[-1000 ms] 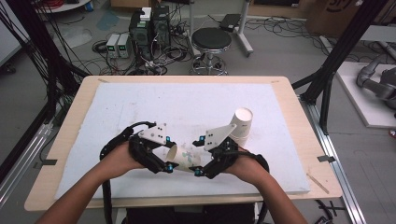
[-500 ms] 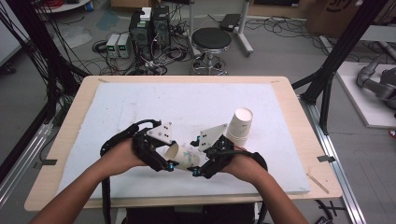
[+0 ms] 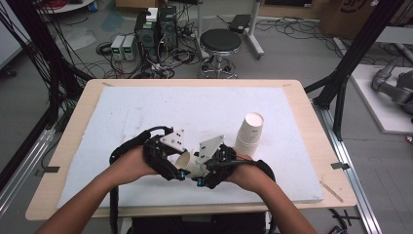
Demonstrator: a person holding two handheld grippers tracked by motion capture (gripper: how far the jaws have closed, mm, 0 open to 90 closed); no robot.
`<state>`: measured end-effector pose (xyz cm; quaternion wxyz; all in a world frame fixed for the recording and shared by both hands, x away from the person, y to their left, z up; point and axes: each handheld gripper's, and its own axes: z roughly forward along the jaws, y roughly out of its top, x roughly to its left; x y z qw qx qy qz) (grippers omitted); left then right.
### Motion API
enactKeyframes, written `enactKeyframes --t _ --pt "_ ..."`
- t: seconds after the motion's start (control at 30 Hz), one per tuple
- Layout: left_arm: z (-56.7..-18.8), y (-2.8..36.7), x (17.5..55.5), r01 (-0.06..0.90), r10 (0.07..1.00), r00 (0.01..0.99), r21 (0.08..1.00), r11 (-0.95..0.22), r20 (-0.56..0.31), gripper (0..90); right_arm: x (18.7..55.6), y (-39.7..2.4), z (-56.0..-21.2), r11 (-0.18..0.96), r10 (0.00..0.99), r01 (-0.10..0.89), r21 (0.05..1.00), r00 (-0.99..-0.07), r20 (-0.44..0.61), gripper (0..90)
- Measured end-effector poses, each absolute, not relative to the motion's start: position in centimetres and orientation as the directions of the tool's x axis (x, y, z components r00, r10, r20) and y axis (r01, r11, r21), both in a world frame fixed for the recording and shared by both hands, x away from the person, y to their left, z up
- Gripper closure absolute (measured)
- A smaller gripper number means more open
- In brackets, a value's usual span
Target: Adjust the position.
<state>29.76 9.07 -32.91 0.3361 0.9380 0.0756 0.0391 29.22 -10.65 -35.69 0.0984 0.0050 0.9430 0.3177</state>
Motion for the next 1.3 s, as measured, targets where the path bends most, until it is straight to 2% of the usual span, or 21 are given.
enactKeyframes --t 0.17,0.5,0.63,0.77,1.0,1.3 --pt "-33.1 9.0 29.7 0.122 0.172 0.985 0.646 -0.754 0.016 32.9 29.2 -10.5 -36.0 0.809 0.066 -0.046 0.586 -0.984 -0.168 34.2" --pt "-33.7 9.1 29.6 0.118 0.186 0.982 0.687 -0.717 0.025 28.0 29.4 -10.6 -36.7 0.8 0.094 -0.007 0.6 -0.986 -0.136 34.9" --pt "-33.6 9.8 29.6 0.103 0.203 0.978 0.752 -0.651 0.042 22.0 29.6 -10.9 -36.7 0.807 0.11 0.014 0.59 -0.986 -0.127 35.0" --pt "-33.2 11.2 29.7 0.112 0.236 0.971 0.81 -0.575 0.033 20.0 29.9 -11.9 -36.6 0.799 0.15 0.047 0.6 -0.981 -0.123 34.9" --pt "-33.6 13.5 29.8 0.154 0.316 0.949 0.891 -0.428 -0.013 19.5 29.8 -13.9 -37.0 0.759 0.218 0.097 0.644 -0.969 -0.111 34.6" --pt "-35.8 15.2 29.9 0.184 0.405 0.913 0.939 -0.289 -0.054 18.9 29.2 -16.6 -38.8 0.674 0.298 0.151 0.723 -0.951 -0.079 34.3"
